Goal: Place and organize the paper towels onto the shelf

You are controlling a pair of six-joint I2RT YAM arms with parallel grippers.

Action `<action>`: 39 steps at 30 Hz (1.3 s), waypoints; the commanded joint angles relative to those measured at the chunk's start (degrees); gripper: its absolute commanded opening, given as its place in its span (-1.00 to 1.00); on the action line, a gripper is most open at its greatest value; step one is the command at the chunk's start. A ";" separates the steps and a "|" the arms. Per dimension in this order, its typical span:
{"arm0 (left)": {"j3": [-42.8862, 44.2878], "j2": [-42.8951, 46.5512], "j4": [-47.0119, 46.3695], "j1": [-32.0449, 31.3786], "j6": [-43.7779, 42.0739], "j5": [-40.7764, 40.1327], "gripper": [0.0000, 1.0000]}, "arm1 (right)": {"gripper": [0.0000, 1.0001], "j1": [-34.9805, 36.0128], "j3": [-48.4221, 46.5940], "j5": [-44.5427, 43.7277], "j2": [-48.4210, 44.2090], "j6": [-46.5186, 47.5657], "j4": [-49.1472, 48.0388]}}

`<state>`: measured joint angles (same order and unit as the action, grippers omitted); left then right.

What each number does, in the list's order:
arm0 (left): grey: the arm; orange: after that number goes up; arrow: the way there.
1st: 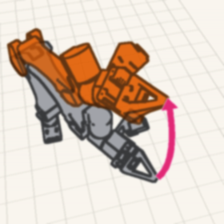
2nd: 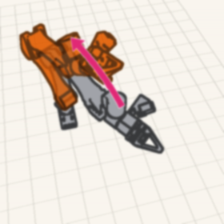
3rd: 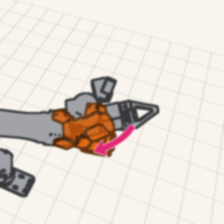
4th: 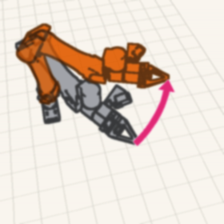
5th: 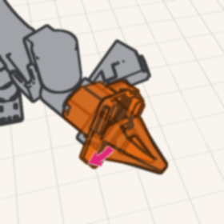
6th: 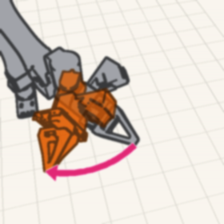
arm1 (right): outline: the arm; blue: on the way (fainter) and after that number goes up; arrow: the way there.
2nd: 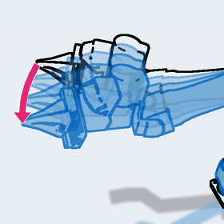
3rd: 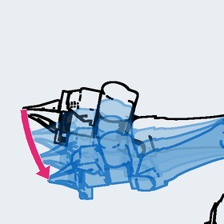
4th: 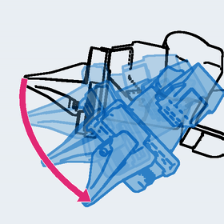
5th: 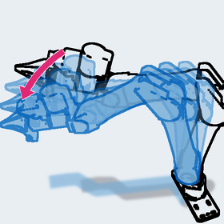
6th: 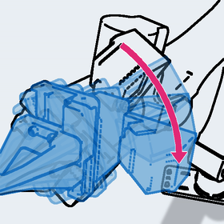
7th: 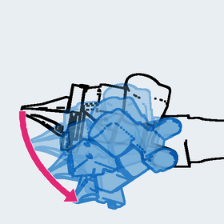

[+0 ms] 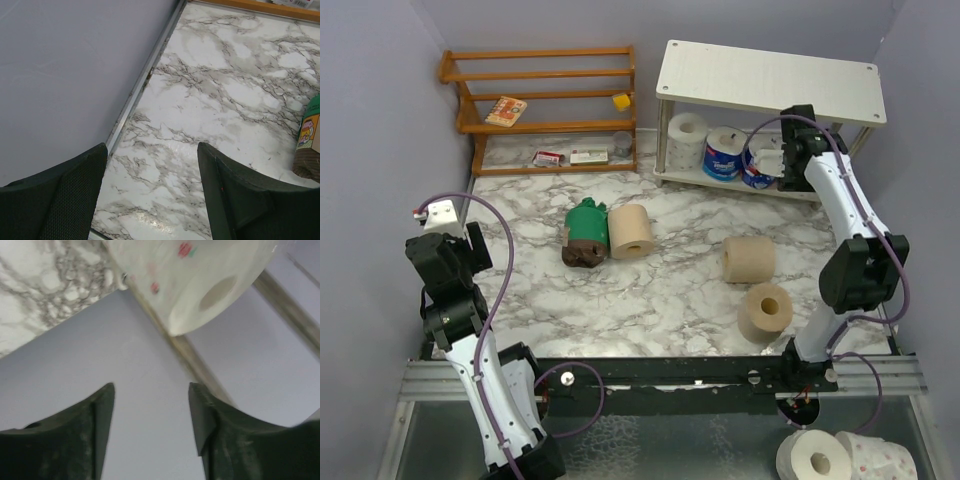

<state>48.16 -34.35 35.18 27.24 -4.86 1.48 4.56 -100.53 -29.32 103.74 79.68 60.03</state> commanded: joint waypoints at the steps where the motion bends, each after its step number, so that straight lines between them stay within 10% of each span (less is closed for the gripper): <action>1: -0.08 0.12 -1.23 -0.13 -0.24 -0.04 0.49 | 0.26 3.72 6.21 -2.19 -9.35 -4.35 2.88; 6: -0.09 -0.01 -1.22 -0.13 -0.15 -0.20 0.49 | 0.28 10.14 12.14 -0.19 -17.27 -11.41 9.28; 9: -0.09 -0.74 -1.22 -0.17 -0.02 -0.58 0.49 | 1.00 12.90 15.50 0.67 -19.23 -17.47 16.29; 18: 0.40 -1.79 -1.04 -0.18 0.51 -1.88 0.46 | 0.99 24.87 8.15 11.17 -23.45 -30.58 15.89; 24: 3.75 0.72 -0.33 -0.14 0.27 -5.44 0.83 | 0.99 20.30 0.96 24.42 -30.71 -45.19 2.54; 39: 23.90 -23.93 12.77 -4.61 -19.11 19.96 0.83 | 0.99 10.29 44.09 37.41 -55.82 -57.98 -8.89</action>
<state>66.87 -54.83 41.21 26.02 -13.30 10.48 16.10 -63.59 2.39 52.62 26.87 54.59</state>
